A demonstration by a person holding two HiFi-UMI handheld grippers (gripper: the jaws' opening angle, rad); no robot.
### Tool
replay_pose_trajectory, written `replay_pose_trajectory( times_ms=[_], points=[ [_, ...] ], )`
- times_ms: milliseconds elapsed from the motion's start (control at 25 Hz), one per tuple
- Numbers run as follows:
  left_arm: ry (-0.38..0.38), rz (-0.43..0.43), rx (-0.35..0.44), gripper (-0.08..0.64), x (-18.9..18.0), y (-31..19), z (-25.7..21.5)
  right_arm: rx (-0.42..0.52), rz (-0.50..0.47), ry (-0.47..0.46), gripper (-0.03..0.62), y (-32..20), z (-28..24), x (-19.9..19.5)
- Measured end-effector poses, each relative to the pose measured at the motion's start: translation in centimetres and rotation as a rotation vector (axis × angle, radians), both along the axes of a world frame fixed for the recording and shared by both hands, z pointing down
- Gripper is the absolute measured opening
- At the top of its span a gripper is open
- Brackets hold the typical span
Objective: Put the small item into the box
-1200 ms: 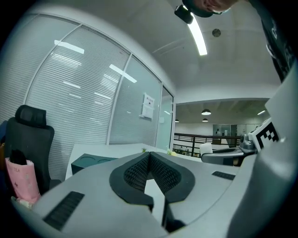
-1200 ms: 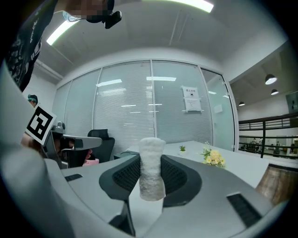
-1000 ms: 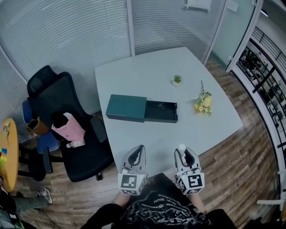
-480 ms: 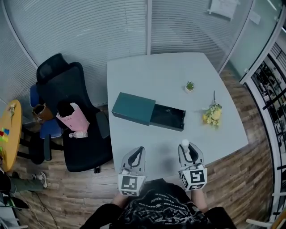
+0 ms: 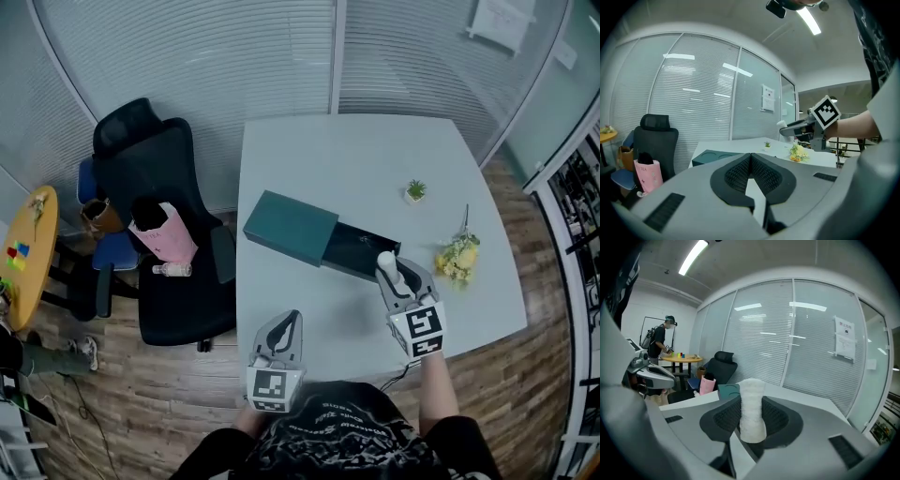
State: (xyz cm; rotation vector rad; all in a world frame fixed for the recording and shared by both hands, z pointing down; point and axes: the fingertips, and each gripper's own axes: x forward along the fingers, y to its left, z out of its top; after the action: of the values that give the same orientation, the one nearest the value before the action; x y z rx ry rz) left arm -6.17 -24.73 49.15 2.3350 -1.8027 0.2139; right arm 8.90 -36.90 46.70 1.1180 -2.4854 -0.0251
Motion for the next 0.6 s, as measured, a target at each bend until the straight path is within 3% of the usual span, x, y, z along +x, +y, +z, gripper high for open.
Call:
replay_pose_trajectory(
  times_ms=[360,600],
  points=[
    [0.012,-0.122,-0.037,0.017,-2.0,-0.3,0.7,-0.098,-0.199,0.141,0.138,-5.4,3.5,-2.8],
    [0.046,-0.212,-0.070,0.017,-3.3,-0.6,0.9,-0.151,-0.351,0.314,0.138,-7.4,7.1,-5.1]
  ],
)
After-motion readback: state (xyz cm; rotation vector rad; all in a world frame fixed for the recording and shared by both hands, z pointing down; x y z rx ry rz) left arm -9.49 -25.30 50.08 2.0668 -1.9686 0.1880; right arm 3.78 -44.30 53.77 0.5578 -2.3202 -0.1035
